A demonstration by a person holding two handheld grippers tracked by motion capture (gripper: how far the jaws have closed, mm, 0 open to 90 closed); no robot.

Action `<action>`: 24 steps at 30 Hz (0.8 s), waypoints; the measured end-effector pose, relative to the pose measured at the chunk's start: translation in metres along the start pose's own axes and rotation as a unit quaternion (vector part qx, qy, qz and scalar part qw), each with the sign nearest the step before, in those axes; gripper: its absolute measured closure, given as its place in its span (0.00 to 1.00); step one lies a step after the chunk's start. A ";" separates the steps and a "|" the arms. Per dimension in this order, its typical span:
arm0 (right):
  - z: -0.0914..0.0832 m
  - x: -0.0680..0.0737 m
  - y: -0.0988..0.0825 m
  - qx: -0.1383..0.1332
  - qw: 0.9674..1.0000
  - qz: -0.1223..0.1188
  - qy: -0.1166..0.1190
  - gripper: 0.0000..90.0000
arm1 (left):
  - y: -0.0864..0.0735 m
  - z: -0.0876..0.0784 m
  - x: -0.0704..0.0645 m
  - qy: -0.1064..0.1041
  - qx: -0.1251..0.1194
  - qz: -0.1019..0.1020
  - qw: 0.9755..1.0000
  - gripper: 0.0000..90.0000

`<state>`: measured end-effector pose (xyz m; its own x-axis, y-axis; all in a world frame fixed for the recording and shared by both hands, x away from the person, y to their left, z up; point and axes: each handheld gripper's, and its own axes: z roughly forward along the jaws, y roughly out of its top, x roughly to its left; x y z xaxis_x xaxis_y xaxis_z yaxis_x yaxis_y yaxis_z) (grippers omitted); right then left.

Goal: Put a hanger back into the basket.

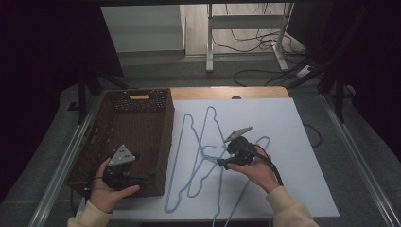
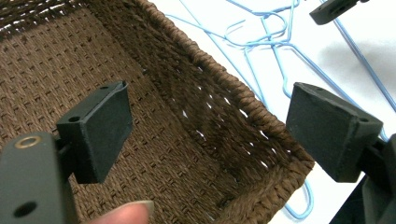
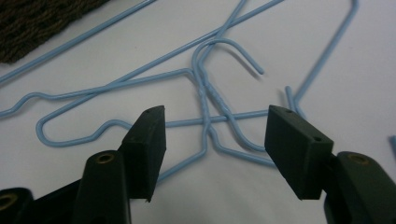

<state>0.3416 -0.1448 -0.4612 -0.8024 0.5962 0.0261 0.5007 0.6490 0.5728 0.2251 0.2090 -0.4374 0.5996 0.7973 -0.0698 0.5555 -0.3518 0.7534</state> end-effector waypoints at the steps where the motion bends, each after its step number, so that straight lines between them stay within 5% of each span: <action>1: 0.005 0.002 0.003 0.008 1.000 -0.004 0.004 0.47 | 0.000 0.000 0.000 0.000 0.000 0.000 1.000 0.17; 11: 0.031 0.005 0.008 0.061 0.998 -0.010 0.026 0.62 | 0.000 0.000 0.000 0.002 0.001 0.003 1.000 0.17; 24: 0.050 0.003 0.009 0.100 0.995 -0.016 0.016 0.71 | -0.001 0.000 -0.001 0.001 -0.001 0.006 1.000 0.17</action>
<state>0.3604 -0.1135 -0.4965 -0.8268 0.5612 0.0381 0.5273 0.7498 0.3997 0.2240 0.2091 -0.4378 0.6054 0.7937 -0.0603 0.5469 -0.3598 0.7559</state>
